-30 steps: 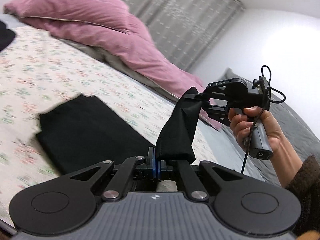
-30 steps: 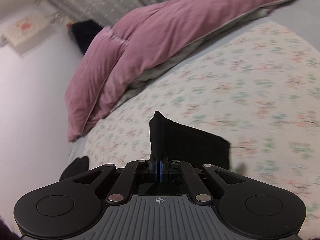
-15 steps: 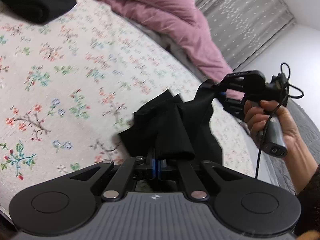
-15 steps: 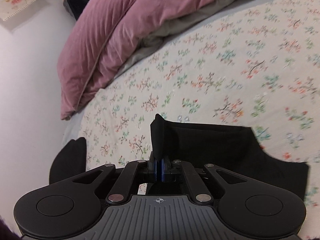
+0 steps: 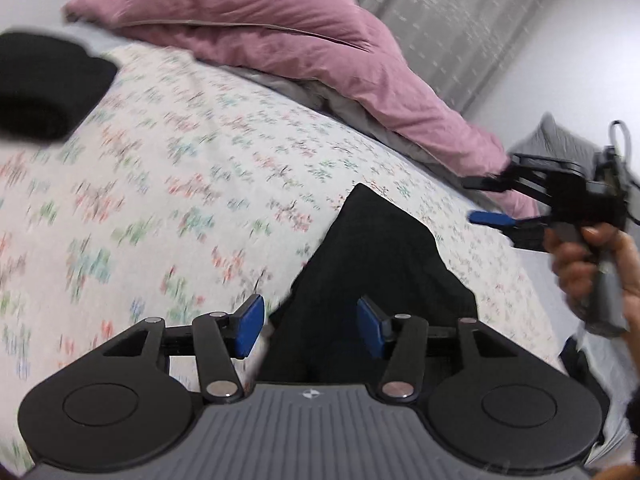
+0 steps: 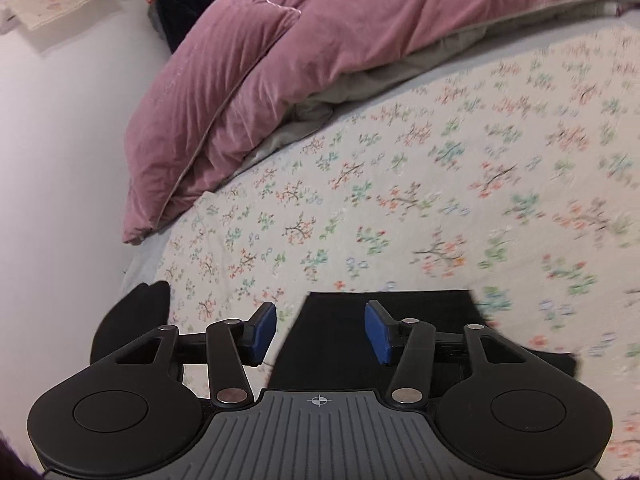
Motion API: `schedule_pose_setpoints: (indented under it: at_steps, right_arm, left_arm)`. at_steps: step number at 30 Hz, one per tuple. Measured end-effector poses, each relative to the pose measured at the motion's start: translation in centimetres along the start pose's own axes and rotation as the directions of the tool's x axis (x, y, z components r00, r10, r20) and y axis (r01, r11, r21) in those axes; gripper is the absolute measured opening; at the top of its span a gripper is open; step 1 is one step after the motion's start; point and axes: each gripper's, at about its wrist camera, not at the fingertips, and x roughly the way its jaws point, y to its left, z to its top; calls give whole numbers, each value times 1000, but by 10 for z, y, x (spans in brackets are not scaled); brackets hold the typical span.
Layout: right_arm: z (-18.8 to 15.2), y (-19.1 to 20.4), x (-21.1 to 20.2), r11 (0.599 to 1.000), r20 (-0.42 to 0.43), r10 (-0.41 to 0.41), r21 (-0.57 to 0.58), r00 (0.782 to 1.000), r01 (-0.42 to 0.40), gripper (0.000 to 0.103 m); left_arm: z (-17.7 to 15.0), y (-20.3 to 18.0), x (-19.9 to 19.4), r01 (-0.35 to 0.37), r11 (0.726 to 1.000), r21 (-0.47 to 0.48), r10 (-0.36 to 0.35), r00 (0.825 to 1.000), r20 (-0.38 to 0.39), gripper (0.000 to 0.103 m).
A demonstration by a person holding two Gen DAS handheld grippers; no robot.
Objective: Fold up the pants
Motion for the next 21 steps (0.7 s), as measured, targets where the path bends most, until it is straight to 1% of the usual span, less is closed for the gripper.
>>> schedule_pose_setpoints:
  at_steps: [2,4,6,8,9,12,13,14,17,18,21]
  right_arm:
    - [-7,-9,-14,999,7,-16,-28,1000,17,53]
    - [-17,-20,-26,998,10,-37,-47,999,37,58]
    - [-31,-35,-36,997,0,-54,-52,999,54,60]
    - [-45,-50,-43,996,-15,-69,-53,998,68,60]
    - [-54,-59,-46,996,-23,-78,-52,997,76,60]
    - [-76,-83,-52,995,-44,-95,-42,994,93,60]
    - [-83,-90,-54,995,-51,-97,-36,994,96,60]
    - [-89,-97,-55,995,-60,-97,-29,994,95,60]
    - [-105,-112,-54,996,-83,-89,-13,993,88,60]
    - [-109,-116,-53,996,-91,-85,-14,992,84,60]
    - [-118,-120,-50,998,-96,-56,-11,994,55,61]
  left_arm:
    - [13,-5,18,-14,998,58,16,1000,-26,77]
    - [22,-9,36,-20,996,89,25,998,-56,77]
    - [29,-14,53,-16,993,113,26,996,-84,71]
    - [31,-21,67,-17,989,145,32,995,-99,61]
    - [32,-24,74,-22,987,161,40,994,-105,59]
    - [33,-32,92,-56,978,201,82,989,-123,48]
    - [32,-35,96,-71,972,223,99,988,-118,34]
    - [33,-39,98,-84,965,249,114,987,-110,29]
    - [36,-52,96,-100,941,322,124,991,-54,28]
    - [38,-53,96,-105,938,330,127,991,-47,29]
    - [42,-45,108,-109,945,309,130,990,-48,30]
